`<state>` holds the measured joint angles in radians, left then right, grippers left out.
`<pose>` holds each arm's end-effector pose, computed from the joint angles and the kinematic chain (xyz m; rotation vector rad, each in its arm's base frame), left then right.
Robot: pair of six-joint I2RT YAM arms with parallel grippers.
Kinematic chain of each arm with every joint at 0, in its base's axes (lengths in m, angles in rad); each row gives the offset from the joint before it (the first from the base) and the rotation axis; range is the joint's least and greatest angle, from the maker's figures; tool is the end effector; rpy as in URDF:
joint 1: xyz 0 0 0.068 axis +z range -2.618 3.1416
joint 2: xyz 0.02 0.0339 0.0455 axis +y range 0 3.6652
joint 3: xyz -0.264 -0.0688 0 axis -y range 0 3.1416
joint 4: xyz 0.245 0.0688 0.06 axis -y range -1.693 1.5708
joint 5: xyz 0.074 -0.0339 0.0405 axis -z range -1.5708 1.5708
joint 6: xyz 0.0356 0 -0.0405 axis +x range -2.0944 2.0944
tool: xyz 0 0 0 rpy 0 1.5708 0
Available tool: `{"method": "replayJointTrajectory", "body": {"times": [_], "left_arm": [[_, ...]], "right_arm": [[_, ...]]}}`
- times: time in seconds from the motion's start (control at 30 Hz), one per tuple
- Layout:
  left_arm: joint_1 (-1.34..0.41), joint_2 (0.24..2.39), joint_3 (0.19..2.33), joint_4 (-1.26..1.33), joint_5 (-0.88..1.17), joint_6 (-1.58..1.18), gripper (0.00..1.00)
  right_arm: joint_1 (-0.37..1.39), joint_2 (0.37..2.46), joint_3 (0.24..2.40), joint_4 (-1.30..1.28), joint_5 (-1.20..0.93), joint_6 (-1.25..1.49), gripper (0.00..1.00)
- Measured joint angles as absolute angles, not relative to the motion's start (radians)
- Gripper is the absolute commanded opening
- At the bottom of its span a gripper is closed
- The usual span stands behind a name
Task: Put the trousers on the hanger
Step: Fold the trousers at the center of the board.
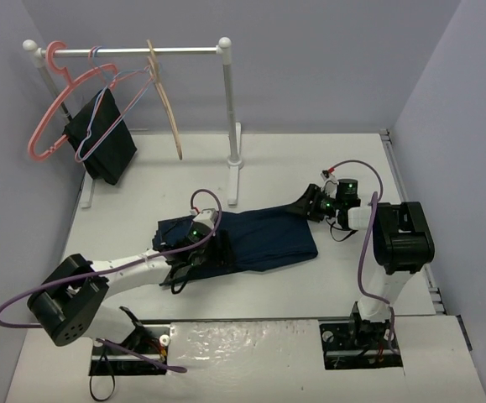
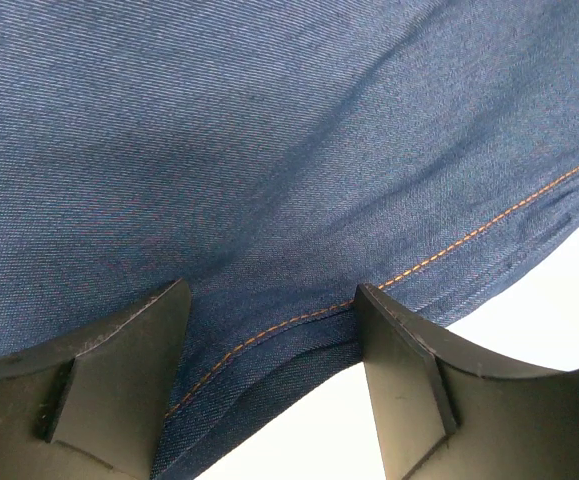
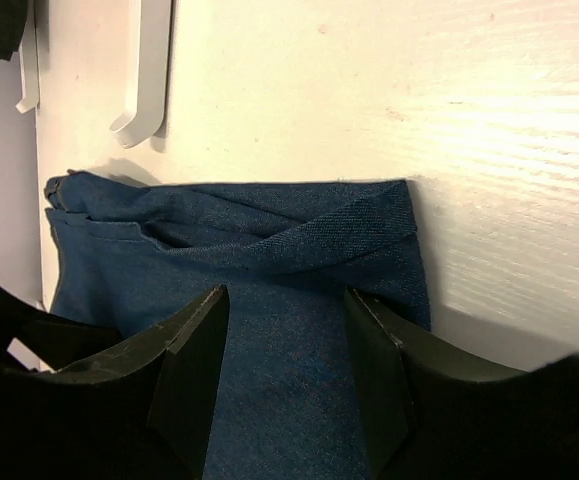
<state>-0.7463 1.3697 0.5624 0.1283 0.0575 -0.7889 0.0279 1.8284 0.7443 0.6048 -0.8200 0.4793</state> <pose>0.1934 -0.1816 0.1679 -0.0182 2.4035 -0.8475 0.3412 0.0356 0.1350 -0.0671 2.0738 1.1497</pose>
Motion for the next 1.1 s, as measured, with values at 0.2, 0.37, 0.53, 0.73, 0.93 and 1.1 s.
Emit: {"method": "replayJointTrajectory", "body": {"times": [0.2,0.37,0.53,0.73,0.93,1.1], "left_arm": [[-0.746,1.366,0.585,0.083,0.045,-0.786,0.66],[-0.746,1.354,0.688,-0.064,0.023,-0.726,0.66],[-0.743,1.354,0.788,-0.102,0.007,-0.663,0.66],[-0.74,1.386,0.794,-0.096,0.007,-0.641,0.66],[-0.738,1.401,0.701,-0.059,0.007,-0.658,0.66],[-0.738,1.391,0.627,0.007,0.003,-0.682,0.66]], "right_arm": [[0.004,1.831,0.821,0.549,-0.804,0.464,0.44],[0.032,1.775,0.909,0.477,-0.791,0.448,0.31],[0.101,1.75,0.956,0.472,-0.796,0.447,0.13],[0.153,1.812,0.906,0.561,-0.823,0.483,0.0],[0.094,1.989,0.84,0.693,-0.896,0.528,0.0],[0.063,2.04,0.862,0.76,-0.96,0.546,0.0]]}}
